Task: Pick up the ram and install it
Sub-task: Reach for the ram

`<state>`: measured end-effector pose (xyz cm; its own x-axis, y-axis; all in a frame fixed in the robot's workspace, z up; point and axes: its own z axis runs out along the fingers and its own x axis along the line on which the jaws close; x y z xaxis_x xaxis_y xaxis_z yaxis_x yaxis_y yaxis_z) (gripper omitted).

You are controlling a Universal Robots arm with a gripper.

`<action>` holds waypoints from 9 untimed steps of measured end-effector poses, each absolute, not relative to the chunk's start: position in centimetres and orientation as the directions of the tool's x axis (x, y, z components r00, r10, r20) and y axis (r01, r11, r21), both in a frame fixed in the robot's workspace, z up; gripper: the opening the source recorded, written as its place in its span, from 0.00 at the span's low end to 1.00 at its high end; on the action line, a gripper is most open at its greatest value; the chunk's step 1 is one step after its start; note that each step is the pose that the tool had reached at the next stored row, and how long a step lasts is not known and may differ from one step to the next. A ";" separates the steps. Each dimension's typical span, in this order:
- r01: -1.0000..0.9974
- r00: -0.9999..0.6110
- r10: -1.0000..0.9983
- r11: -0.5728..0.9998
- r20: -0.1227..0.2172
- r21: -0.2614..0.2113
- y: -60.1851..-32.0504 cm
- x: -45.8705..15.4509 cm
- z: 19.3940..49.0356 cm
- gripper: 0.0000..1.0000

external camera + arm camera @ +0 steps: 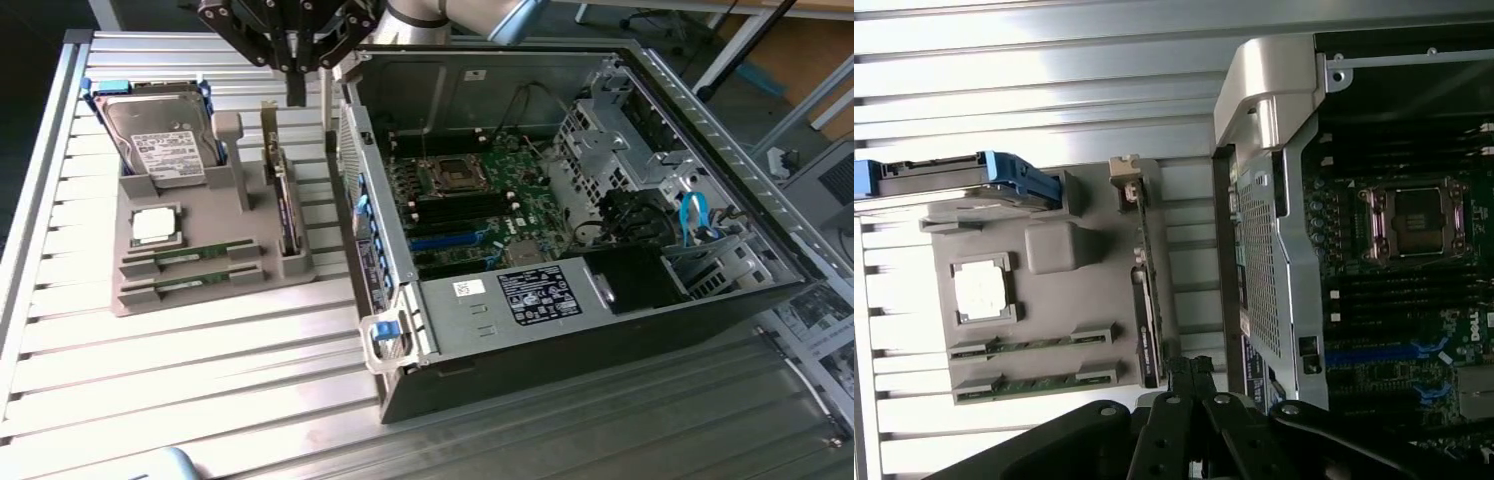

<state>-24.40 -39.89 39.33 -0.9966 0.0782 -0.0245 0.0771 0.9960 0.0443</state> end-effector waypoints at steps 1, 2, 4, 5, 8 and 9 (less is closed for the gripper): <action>0.077 -0.997 0.078 0.996 -0.024 0.044 -39.9 -24.5 39.3 0.11; 0.077 -0.997 0.078 0.996 -0.024 0.044 -39.9 -24.6 39.3 0.11; 0.077 -0.997 0.078 0.996 -0.024 0.044 -39.9 -24.8 39.3 0.11; 0.077 -0.997 0.078 0.996 -0.024 0.044 -39.9 -24.9 39.3 0.11; 0.077 -0.997 0.078 0.996 -0.025 0.044 -39.9 -25.1 39.3 0.11; 0.077 -0.997 0.078 0.996 -0.025 0.044 -39.9 -25.2 39.3 0.11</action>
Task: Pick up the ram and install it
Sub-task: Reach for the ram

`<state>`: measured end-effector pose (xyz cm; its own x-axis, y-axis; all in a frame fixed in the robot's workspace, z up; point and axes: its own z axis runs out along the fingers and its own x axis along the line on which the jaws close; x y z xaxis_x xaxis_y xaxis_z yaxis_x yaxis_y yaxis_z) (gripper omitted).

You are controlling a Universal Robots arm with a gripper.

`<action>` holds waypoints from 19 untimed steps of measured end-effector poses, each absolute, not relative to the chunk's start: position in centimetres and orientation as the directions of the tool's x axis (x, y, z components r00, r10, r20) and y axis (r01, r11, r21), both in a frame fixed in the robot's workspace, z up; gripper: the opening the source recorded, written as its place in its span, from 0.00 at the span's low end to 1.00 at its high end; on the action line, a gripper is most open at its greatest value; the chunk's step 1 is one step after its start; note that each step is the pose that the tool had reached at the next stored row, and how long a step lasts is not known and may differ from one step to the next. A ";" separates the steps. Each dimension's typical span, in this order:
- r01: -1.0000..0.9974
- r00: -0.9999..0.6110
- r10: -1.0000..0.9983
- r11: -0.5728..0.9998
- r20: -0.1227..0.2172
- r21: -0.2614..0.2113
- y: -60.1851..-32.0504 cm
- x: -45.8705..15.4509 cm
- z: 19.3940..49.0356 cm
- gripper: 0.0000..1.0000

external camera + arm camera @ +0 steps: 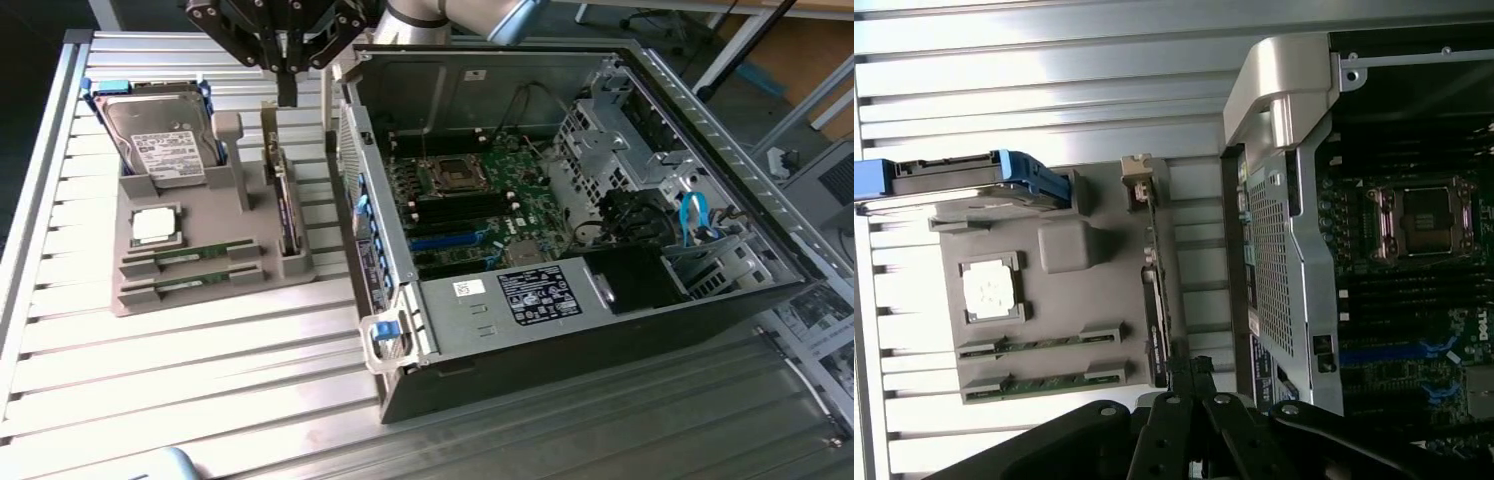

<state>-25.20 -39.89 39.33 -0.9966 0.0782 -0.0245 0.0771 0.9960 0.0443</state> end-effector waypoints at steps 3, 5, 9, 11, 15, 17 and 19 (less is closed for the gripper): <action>0.077 -0.997 0.078 0.996 -0.024 0.044 -39.9 -25.4 39.3 0.11; 0.077 -0.997 0.078 0.996 -0.024 0.044 -39.9 -25.6 39.3 0.11; 0.077 -0.997 0.078 0.996 -0.025 0.044 -39.9 -26.1 39.3 0.11; 0.077 -0.997 0.078 0.996 -0.024 0.044 -39.9 -26.3 39.3 0.11; 0.077 -0.997 0.078 0.996 -0.024 0.044 -39.9 -26.7 39.3 0.11; 0.077 -0.997 0.078 0.996 -0.025 0.044 -39.9 -26.9 39.3 0.11; 0.077 -0.997 0.078 0.996 -0.024 0.044 -39.9 -27.1 39.3 0.11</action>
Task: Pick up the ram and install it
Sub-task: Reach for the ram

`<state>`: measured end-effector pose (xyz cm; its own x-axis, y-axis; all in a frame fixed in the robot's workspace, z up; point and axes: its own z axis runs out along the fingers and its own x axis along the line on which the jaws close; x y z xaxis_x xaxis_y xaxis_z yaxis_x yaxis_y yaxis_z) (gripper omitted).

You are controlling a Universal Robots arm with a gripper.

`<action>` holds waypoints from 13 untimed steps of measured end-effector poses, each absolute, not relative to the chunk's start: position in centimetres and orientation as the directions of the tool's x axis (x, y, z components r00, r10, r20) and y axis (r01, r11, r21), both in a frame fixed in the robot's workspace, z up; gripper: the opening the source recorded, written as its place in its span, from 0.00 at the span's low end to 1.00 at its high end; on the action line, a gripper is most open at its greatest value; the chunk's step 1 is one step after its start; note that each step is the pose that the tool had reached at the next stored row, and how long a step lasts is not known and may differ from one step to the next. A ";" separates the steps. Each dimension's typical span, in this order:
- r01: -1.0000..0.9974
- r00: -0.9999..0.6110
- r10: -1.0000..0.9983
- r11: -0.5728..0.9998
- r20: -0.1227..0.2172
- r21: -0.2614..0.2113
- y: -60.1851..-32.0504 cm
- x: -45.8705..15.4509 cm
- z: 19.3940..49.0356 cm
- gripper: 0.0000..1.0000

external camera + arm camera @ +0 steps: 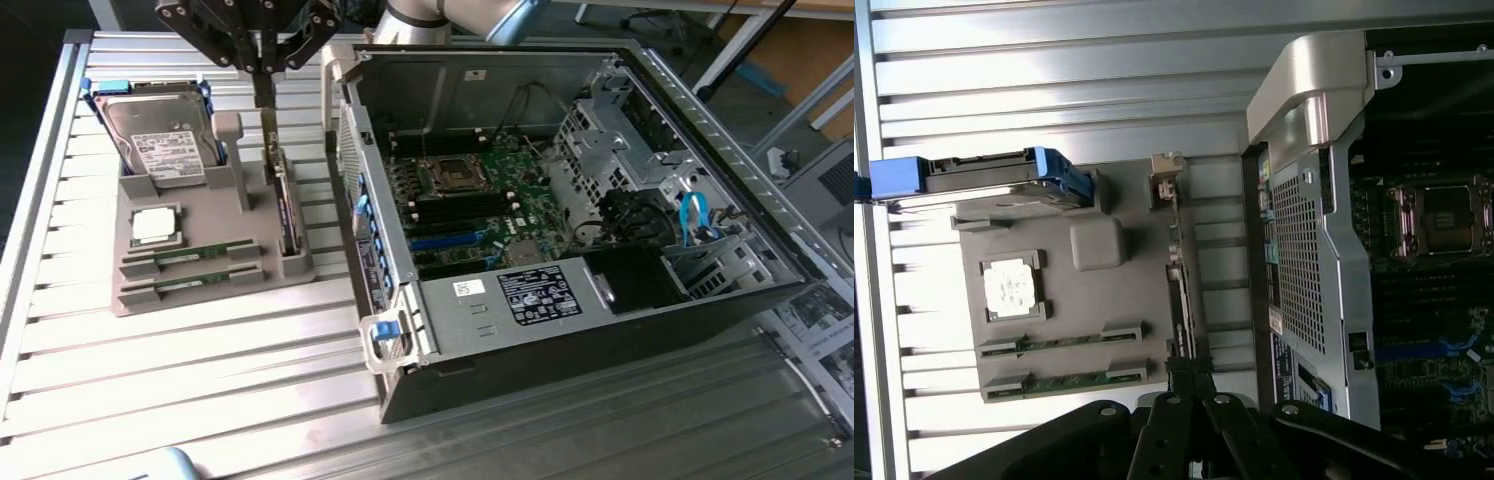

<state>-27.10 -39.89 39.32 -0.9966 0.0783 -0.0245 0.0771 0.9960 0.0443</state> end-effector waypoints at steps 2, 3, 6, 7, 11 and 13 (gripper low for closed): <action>0.077 -0.997 0.078 0.996 -0.025 0.044 -39.9 -27.4 39.3 0.11; 0.077 -0.997 0.078 0.996 -0.024 0.044 -39.9 -27.5 39.3 0.11; 0.077 -0.997 0.078 0.996 -0.024 0.044 -39.9 -27.9 39.3 0.11; 0.077 -0.997 0.078 0.996 -0.024 0.044 -39.9 -28.0 39.3 0.11; 0.077 -0.997 0.078 0.996 -0.024 0.044 -39.9 -28.5 39.3 0.11; 0.077 -0.997 0.078 0.996 -0.024 0.044 -39.9 -28.8 39.3 0.11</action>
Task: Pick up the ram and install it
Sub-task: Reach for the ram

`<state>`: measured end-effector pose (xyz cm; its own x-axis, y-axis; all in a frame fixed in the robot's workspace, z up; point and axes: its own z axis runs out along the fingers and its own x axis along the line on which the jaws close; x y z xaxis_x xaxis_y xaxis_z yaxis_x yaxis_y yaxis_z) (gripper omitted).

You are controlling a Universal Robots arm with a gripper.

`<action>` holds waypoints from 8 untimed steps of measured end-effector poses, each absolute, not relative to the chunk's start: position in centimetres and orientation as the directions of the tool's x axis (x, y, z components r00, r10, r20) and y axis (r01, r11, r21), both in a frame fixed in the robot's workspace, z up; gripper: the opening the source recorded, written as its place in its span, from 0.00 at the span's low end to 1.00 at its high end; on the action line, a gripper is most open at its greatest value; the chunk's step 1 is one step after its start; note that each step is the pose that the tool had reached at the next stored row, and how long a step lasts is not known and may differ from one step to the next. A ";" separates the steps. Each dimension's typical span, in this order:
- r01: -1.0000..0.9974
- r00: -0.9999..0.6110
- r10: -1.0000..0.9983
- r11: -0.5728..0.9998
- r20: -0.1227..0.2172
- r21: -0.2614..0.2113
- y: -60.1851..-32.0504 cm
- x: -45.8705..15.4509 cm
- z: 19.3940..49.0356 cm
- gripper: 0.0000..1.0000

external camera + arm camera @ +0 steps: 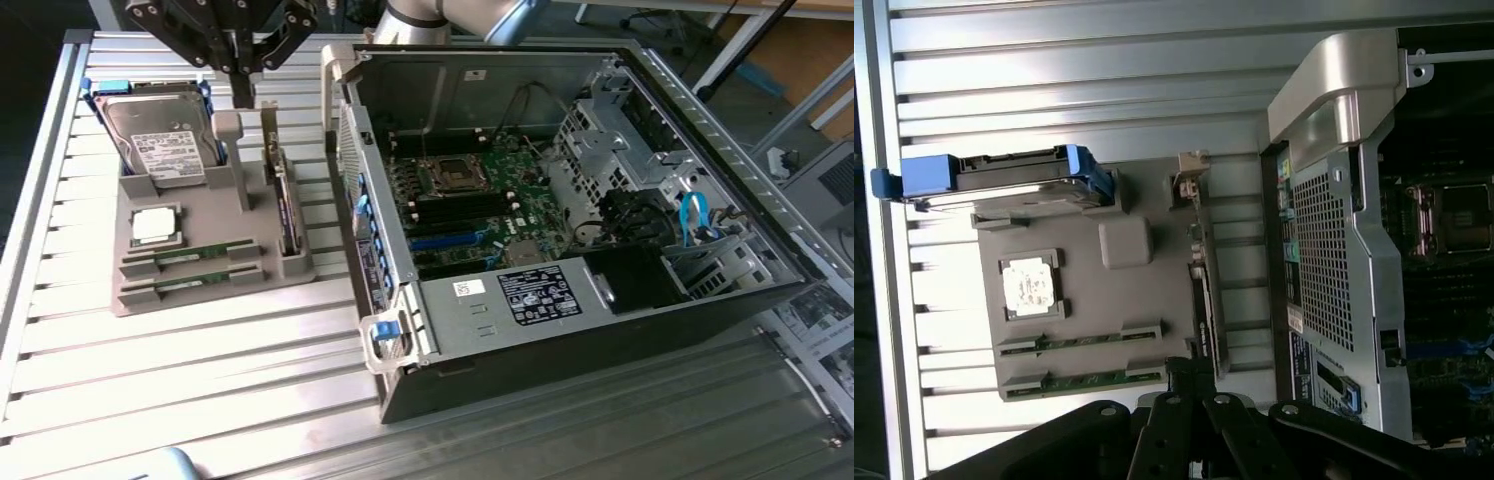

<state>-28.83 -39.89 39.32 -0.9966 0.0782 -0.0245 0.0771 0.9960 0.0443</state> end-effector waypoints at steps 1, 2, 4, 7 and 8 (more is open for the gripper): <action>0.077 -0.997 0.078 0.996 -0.024 0.044 -39.9 -29.0 39.3 0.11; 0.077 -0.997 0.078 0.996 -0.024 0.044 -39.9 -29.1 39.3 0.11; 0.077 -0.997 0.078 0.996 -0.025 0.044 -39.9 -29.6 39.3 0.11; 0.077 -0.997 0.078 0.996 -0.024 0.044 -39.9 -30.1 39.3 0.11; 0.077 -0.997 0.078 0.996 -0.024 0.044 -39.9 -30.2 39.3 0.11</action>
<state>-30.23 -39.89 39.32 -0.9966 0.0782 -0.0245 0.0771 0.9960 0.0442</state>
